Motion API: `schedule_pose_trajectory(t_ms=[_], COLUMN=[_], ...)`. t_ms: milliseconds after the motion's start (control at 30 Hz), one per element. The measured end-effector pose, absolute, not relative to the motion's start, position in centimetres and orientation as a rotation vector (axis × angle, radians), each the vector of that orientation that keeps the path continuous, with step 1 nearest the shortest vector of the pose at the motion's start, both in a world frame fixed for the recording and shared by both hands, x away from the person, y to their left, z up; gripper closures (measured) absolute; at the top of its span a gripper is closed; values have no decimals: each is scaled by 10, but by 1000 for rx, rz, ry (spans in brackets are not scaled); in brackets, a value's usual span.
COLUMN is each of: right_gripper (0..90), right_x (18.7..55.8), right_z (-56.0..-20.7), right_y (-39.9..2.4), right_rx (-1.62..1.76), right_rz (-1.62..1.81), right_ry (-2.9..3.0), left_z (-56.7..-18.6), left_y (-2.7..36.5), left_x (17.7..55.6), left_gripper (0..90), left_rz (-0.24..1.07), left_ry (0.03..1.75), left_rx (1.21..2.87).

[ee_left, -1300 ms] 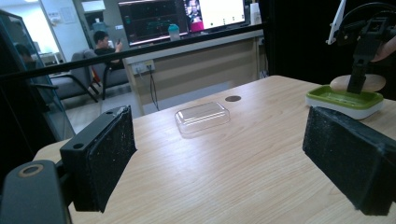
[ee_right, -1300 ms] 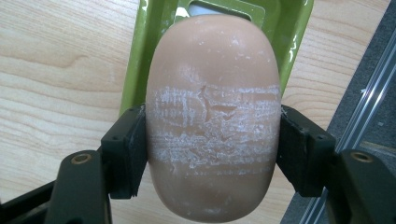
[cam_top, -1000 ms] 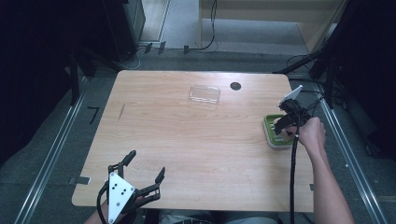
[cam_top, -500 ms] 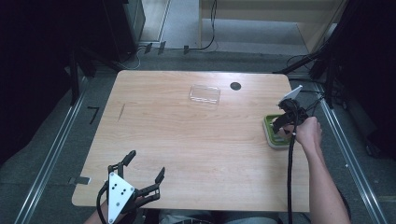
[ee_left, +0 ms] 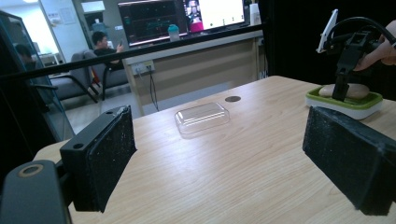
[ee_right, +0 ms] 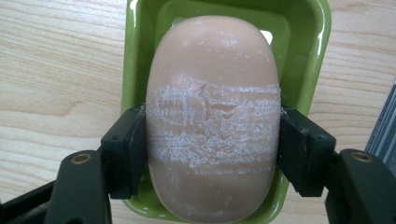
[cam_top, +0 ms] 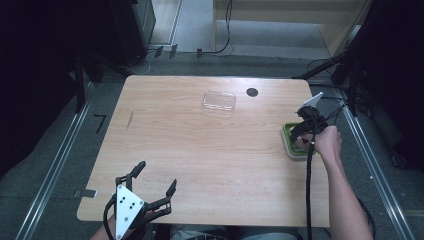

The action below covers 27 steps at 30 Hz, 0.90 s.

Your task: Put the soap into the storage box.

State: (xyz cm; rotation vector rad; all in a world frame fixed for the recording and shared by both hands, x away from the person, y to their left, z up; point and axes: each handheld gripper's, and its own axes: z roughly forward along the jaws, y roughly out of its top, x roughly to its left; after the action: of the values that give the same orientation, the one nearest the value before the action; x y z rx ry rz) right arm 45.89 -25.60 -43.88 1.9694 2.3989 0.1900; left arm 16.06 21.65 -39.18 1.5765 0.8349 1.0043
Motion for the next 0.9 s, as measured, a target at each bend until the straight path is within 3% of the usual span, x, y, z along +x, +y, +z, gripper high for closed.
schedule_pose_trajectory(t_ms=[900], right_gripper=[333], right_x=[464], right_z=[-450], right_y=[-254], right_rx=[2019], right_rz=[164], right_ry=[2373], left_z=[-392], left_y=[217], left_x=[161], left_gripper=[99], left_rz=[1003], left_ry=[837], left_rx=[1574])
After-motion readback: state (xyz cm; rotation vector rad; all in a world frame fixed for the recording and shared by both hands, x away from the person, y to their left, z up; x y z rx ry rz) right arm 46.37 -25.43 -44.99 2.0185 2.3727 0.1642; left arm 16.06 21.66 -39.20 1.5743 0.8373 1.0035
